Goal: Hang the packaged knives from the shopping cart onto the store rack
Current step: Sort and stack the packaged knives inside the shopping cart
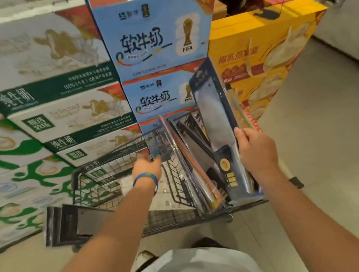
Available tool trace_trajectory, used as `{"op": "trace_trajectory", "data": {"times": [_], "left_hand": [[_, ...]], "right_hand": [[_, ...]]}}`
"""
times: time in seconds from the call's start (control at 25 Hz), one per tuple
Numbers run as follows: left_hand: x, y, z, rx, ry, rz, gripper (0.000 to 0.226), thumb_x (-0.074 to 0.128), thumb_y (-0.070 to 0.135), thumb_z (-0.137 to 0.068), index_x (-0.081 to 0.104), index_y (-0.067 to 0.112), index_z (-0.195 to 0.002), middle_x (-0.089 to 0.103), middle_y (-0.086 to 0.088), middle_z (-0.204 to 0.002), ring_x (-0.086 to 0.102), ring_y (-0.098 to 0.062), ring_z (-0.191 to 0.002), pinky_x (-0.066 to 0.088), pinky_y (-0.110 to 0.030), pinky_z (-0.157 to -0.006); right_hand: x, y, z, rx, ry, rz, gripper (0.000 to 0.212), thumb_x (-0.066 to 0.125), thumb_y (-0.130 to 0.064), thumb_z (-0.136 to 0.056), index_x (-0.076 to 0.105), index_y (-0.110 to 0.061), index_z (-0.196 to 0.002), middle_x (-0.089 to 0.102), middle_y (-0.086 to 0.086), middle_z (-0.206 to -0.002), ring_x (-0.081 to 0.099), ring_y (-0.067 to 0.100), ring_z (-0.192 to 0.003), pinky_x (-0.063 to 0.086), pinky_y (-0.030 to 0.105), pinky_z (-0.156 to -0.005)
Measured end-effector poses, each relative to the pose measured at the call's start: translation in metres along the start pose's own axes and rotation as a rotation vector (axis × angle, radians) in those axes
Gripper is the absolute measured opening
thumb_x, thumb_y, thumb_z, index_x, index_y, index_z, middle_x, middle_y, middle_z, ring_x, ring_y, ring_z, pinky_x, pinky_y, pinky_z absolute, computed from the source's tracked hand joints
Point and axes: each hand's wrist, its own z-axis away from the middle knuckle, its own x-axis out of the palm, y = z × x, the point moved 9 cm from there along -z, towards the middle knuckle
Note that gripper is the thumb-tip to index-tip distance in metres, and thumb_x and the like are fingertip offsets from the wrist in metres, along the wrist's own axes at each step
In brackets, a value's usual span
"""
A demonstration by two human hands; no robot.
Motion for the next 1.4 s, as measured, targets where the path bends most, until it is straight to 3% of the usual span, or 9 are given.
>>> {"op": "trace_trajectory", "data": {"times": [0.12, 0.32, 0.52, 0.68, 0.84, 1.04, 1.16, 1.32, 1.4], "left_hand": [[0.053, -0.067, 0.01, -0.19, -0.274, -0.079, 0.058, 0.055, 0.044, -0.098, 0.04, 0.016, -0.147, 0.057, -0.01, -0.138, 0.058, -0.032, -0.119, 0.052, -0.041, -0.097], [0.073, -0.073, 0.021, -0.059, -0.293, -0.031, 0.016, 0.049, 0.026, -0.102, 0.058, 0.017, -0.092, 0.065, -0.005, -0.095, 0.068, -0.01, -0.067, 0.05, -0.016, -0.05], [0.076, -0.074, 0.028, -0.176, -0.509, 0.193, 0.013, 0.055, 0.023, -0.101, 0.061, 0.011, -0.103, 0.067, -0.005, -0.101, 0.071, -0.01, -0.072, 0.062, -0.029, -0.067], [0.065, -0.08, 0.024, -0.207, -0.666, 0.21, 0.027, 0.056, 0.036, -0.1, 0.061, 0.016, -0.117, 0.064, 0.001, -0.112, 0.07, -0.009, -0.082, 0.059, -0.022, -0.067], [0.024, -0.136, -0.02, -0.369, -0.595, 0.209, 0.029, 0.048, 0.036, -0.103, 0.06, 0.012, -0.116, 0.065, -0.001, -0.108, 0.067, -0.013, -0.076, 0.055, -0.03, -0.073], [-0.025, -0.209, -0.075, -0.541, -0.461, 0.259, 0.018, 0.048, 0.021, -0.104, 0.057, 0.007, -0.098, 0.063, -0.004, -0.078, 0.058, -0.016, -0.061, 0.045, -0.021, -0.047], [-0.026, -0.229, -0.088, -0.584, -0.448, 0.215, 0.022, 0.047, 0.02, -0.104, 0.057, 0.01, -0.087, 0.064, 0.0, -0.079, 0.061, -0.013, -0.066, 0.047, -0.026, -0.06], [-0.001, -0.244, -0.101, -0.625, -0.472, 0.248, 0.021, 0.046, 0.024, -0.104, 0.058, 0.012, -0.091, 0.064, -0.001, -0.082, 0.062, -0.016, -0.07, 0.052, -0.031, -0.072], [0.01, -0.251, -0.107, -0.644, -0.458, 0.252, 0.023, 0.046, 0.025, -0.103, 0.059, 0.013, -0.089, 0.066, 0.0, -0.082, 0.063, -0.015, -0.07, 0.051, -0.028, -0.07]], "right_hand": [[0.051, 0.027, -0.001, 0.048, -0.134, 0.184, 0.043, 0.045, -0.042, -0.106, 0.053, -0.023, -0.068, 0.05, -0.008, -0.06, 0.047, 0.014, -0.056, 0.026, 0.027, -0.049], [0.13, 0.073, 0.009, 0.261, -0.452, 0.463, 0.044, 0.036, -0.047, -0.107, 0.067, -0.016, -0.104, 0.062, 0.006, -0.082, 0.06, 0.031, -0.082, 0.044, 0.036, -0.07], [0.126, 0.043, -0.016, 0.182, -0.247, 0.392, 0.04, 0.042, -0.04, -0.107, 0.07, -0.012, -0.105, 0.071, 0.019, -0.099, 0.065, 0.039, -0.089, 0.041, 0.035, -0.07], [0.149, 0.039, -0.02, 0.215, -0.451, 0.54, 0.042, 0.033, -0.031, -0.111, 0.062, -0.005, -0.126, 0.064, 0.025, -0.129, 0.061, 0.045, -0.116, 0.045, 0.041, -0.087], [0.142, 0.042, -0.03, 0.213, -0.449, 0.586, 0.044, 0.036, -0.035, -0.11, 0.064, -0.004, -0.122, 0.064, 0.029, -0.128, 0.06, 0.049, -0.114, 0.047, 0.044, -0.091], [0.129, 0.047, -0.002, 0.248, -0.335, 0.534, 0.042, 0.039, -0.029, -0.111, 0.062, 0.003, -0.123, 0.062, 0.038, -0.121, 0.06, 0.054, -0.11, 0.045, 0.048, -0.091], [0.123, 0.032, 0.011, 0.218, -0.307, 0.669, 0.054, 0.037, -0.041, -0.106, 0.052, 0.0, -0.136, 0.058, 0.042, -0.12, 0.057, 0.058, -0.106, 0.047, 0.057, -0.09], [0.132, -0.062, 0.013, -0.033, -0.015, 0.486, 0.044, 0.044, -0.052, -0.103, 0.049, -0.022, -0.135, 0.061, 0.017, -0.123, 0.06, 0.04, -0.109, 0.051, 0.058, -0.087], [0.185, -0.125, 0.029, -0.144, -0.119, 0.246, 0.024, 0.046, -0.047, -0.104, 0.059, -0.031, -0.117, 0.064, -0.006, -0.1, 0.063, 0.019, -0.091, 0.053, 0.048, -0.078]]}}
